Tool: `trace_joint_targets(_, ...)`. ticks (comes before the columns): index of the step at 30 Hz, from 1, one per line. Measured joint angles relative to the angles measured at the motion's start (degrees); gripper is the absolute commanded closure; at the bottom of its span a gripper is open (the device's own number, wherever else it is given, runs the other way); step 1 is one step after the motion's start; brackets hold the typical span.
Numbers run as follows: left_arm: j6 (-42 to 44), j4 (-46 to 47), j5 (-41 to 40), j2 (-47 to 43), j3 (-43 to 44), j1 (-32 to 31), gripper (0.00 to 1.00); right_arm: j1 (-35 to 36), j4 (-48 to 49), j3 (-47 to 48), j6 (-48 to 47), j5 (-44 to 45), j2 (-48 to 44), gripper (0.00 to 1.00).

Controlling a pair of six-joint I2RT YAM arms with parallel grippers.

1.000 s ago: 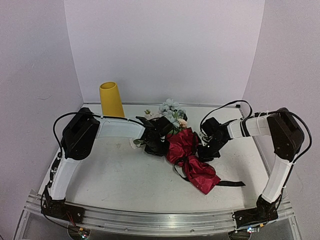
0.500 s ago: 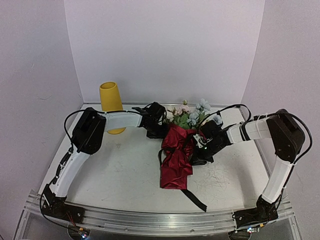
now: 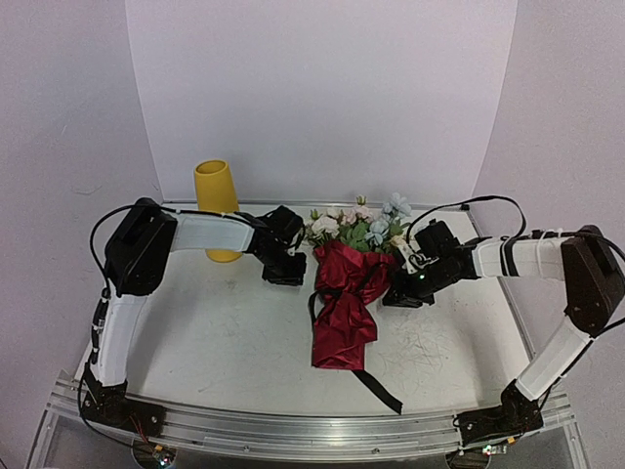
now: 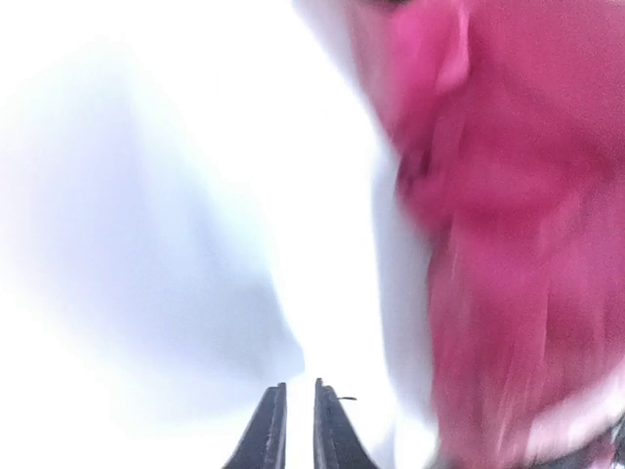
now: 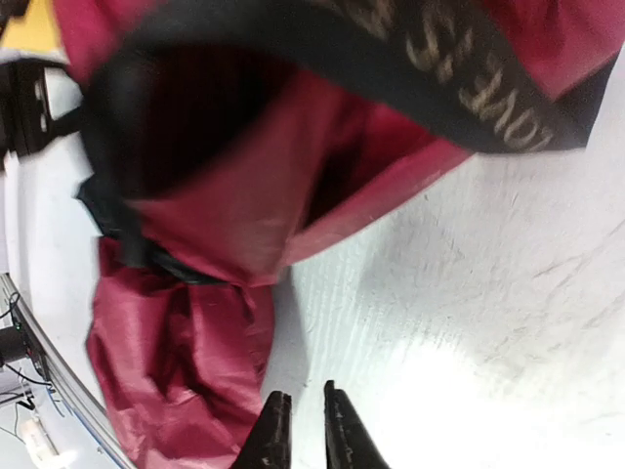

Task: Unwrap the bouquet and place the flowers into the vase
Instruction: Adjust the fake flower at the center of the board.

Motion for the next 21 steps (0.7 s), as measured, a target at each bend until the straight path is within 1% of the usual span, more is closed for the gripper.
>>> trace_joint_targets(2,-0.1,-0.7,0.2,-3.7,-3.7,0.0,0.83,0.0,0.0,0.0,-1.0,-0.1,-1.6,0.81)
trace_joint_targets(6,-0.2,-1.5,1.1,-10.4,-8.0,-0.8,0.79,0.0,0.1,-0.2,-3.3,-0.9,-3.7,0.79)
trace_joint_targets(10,-0.1,-1.3,1.9,-14.6,-8.5,-3.8,0.77,0.0,0.0,-0.9,-4.8,-2.4,-4.6,0.78)
trace_joint_targets(14,0.0,-0.9,3.9,-15.3,-7.3,-7.8,0.76,0.8,0.7,-1.0,-4.7,-4.2,-4.6,0.79)
trace_joint_targets(18,0.4,0.0,6.7,-13.4,-3.7,-10.2,0.80,3.5,1.7,0.0,-4.5,-5.6,-3.7,0.86)
trace_joint_targets(21,0.8,1.2,7.8,-11.3,-1.3,-10.3,0.82,4.8,2.6,1.9,-4.3,-6.6,-1.9,0.96)
